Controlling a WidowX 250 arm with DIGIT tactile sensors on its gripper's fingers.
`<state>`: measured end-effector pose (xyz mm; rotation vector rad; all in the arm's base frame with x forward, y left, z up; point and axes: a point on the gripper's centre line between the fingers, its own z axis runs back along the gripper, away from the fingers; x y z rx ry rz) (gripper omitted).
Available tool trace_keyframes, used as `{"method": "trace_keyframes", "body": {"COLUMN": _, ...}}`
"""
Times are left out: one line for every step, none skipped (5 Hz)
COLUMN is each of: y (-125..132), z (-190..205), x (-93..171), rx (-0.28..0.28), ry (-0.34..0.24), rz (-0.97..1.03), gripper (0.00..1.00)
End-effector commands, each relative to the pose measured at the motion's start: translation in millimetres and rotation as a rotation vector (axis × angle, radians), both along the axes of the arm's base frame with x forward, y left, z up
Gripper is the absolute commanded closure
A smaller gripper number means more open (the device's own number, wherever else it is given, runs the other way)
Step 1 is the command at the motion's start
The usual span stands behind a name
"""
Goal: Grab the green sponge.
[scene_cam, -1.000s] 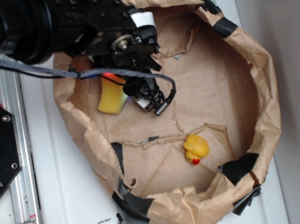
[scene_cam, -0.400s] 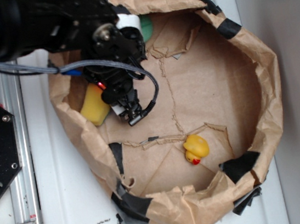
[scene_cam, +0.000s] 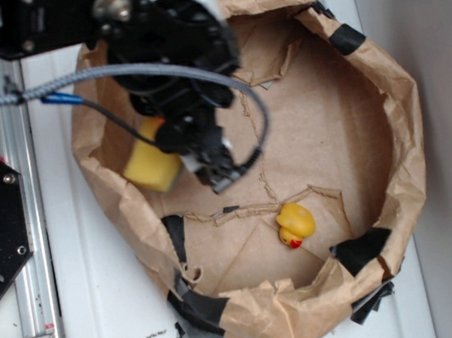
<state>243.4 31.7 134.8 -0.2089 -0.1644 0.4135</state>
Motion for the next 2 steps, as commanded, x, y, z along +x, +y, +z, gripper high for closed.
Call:
{"method": "trace_keyframes", "body": {"y": -22.0, "z": 52.5, "x": 31.5, "rx": 0.103, "ry": -0.048, "rz": -0.15, "gripper": 1.0}}
{"method": "trace_keyframes", "body": {"y": -19.8, "z": 44.8, "x": 32.4, "rx": 0.125, "ry": -0.027, "rz": -0.153, "gripper": 1.0}}
